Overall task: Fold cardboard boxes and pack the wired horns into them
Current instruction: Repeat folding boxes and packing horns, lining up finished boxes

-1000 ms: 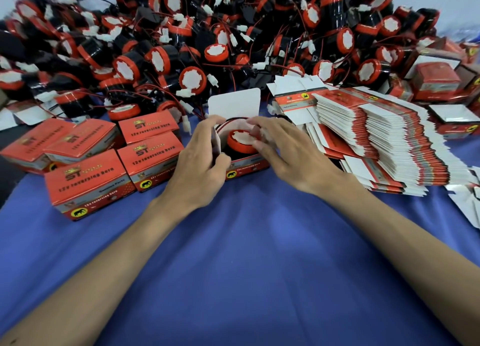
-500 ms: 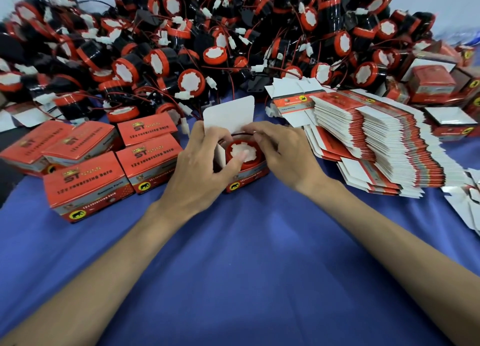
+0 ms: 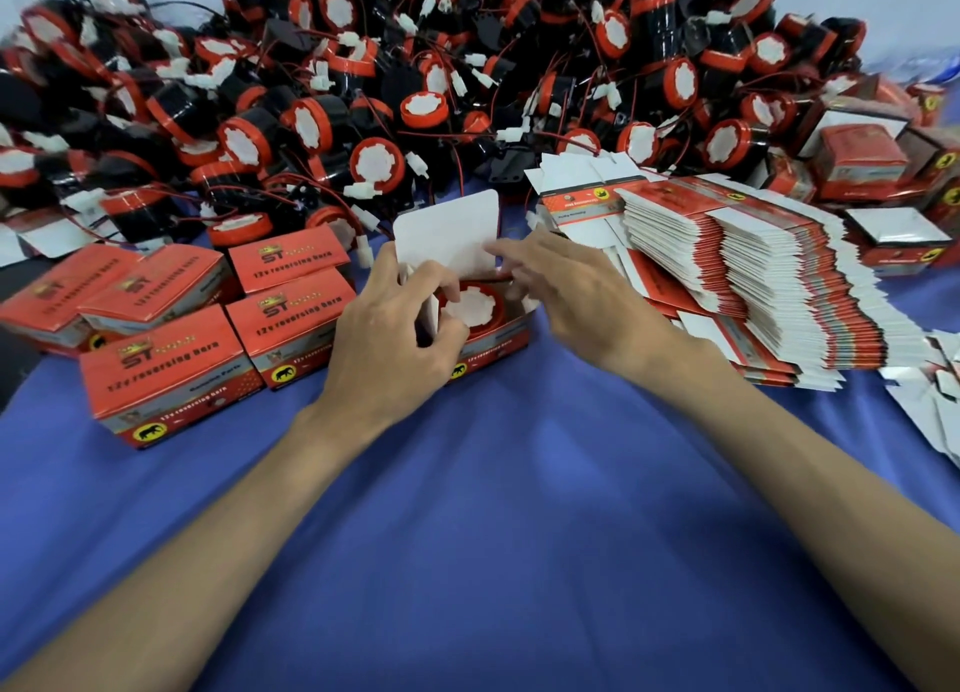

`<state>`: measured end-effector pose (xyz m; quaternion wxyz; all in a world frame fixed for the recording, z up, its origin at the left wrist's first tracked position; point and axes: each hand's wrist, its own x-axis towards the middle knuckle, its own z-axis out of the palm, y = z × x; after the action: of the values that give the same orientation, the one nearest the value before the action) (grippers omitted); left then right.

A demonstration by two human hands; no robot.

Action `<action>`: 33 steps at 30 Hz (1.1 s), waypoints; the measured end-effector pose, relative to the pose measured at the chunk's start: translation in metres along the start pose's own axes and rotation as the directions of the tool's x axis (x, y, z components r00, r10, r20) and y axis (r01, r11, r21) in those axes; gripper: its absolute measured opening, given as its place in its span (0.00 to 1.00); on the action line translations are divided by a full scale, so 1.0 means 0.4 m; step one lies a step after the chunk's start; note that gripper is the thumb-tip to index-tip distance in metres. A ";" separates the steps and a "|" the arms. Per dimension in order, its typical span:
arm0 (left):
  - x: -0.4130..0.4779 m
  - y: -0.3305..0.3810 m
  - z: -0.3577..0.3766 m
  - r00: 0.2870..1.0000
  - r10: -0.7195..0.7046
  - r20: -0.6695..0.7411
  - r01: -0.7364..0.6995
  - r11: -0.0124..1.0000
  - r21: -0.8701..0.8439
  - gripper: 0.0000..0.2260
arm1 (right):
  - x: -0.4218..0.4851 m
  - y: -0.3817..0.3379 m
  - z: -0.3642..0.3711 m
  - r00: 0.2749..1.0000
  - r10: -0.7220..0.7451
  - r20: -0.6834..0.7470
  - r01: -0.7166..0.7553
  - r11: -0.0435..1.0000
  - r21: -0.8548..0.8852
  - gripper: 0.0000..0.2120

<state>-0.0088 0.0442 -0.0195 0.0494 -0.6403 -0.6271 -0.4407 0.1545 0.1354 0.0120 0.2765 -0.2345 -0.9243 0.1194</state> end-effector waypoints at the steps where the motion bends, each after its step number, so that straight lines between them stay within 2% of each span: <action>1: 0.000 0.000 -0.001 1.000 -0.002 0.000 0.002 1.000 0.001 0.06 | 0.000 0.003 -0.006 0.999 0.026 -0.027 -0.025 0.998 0.051 0.15; 3: 0.000 0.001 -0.001 1.000 -0.004 0.005 0.004 1.000 0.010 0.06 | 0.000 0.002 -0.010 0.997 0.011 -0.076 -0.004 0.996 0.084 0.07; 5: -0.001 0.000 0.000 1.000 -0.003 0.008 0.003 0.999 0.032 0.07 | 0.002 0.000 -0.007 0.993 -0.067 -0.094 0.070 0.997 0.028 0.06; 9: 0.001 0.002 -0.001 1.000 -0.005 0.011 0.005 0.999 0.048 0.07 | 0.002 0.005 -0.018 0.997 -0.078 -0.025 0.077 0.997 -0.024 0.09; 12: 0.000 0.002 -0.002 1.000 -0.009 0.015 0.008 0.999 0.043 0.08 | 0.004 0.001 -0.028 0.992 -0.125 0.035 0.127 0.990 -0.058 0.16; 14: 0.000 0.002 -0.002 1.000 -0.009 0.014 0.009 0.999 0.039 0.07 | 0.005 -0.009 -0.033 0.984 -0.175 0.026 0.177 0.979 -0.098 0.18; 17: -0.001 0.002 -0.002 1.000 -0.012 0.013 0.012 0.999 0.042 0.06 | 0.004 -0.006 -0.037 0.989 -0.148 -0.022 0.143 0.978 -0.154 0.12; 21: -0.001 0.004 -0.002 1.000 -0.019 0.017 0.019 0.999 0.038 0.08 | 0.007 -0.008 -0.025 0.996 -0.078 0.044 0.084 0.979 -0.186 0.11; 24: -0.001 0.003 0.002 1.000 -0.021 0.020 0.021 0.999 0.038 0.08 | 0.004 -0.009 -0.008 0.995 -0.104 -0.002 0.102 0.978 -0.182 0.10; 27: -0.001 0.002 0.003 0.999 -0.024 0.024 0.024 0.999 0.036 0.07 | -0.006 -0.007 -0.002 0.997 -0.060 -0.038 0.055 0.990 -0.132 0.11; 33: -0.001 0.003 0.001 0.999 -0.035 0.037 0.034 0.999 0.029 0.07 | -0.033 0.003 0.006 0.973 -0.199 -0.113 0.195 0.980 -0.050 0.10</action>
<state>-0.0078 0.0439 -0.0192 0.0393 -0.6367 -0.6452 -0.4204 0.1635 0.1296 0.0036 0.3363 -0.1536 -0.9272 0.0596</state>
